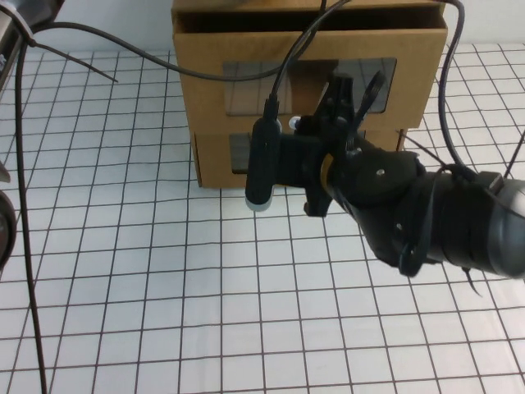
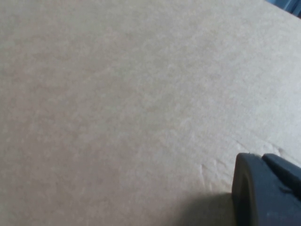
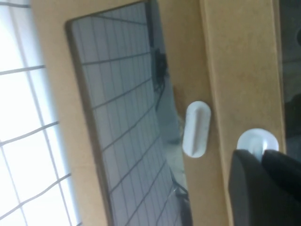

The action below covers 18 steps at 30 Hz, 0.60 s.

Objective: Open the shoe box
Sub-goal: 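Pull the top drawer of the cardboard box fully open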

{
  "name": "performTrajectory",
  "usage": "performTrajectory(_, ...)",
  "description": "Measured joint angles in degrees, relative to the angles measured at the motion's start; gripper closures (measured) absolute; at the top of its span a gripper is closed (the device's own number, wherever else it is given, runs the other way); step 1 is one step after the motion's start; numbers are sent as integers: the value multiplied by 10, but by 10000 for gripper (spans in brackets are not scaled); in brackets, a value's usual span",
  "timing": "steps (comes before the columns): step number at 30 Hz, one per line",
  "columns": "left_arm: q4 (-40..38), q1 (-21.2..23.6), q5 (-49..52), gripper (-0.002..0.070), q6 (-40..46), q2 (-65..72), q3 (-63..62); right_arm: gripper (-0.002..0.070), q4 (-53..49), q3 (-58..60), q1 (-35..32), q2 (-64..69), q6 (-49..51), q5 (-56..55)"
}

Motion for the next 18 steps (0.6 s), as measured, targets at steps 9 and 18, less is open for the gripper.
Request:
performTrajectory(9,0,0,0,678,-3,0,0,669,3,77,63,-48,0,47)
performTrajectory(18,0,0,0,678,-6,0,0,669,42,141,154,-105,4,121)
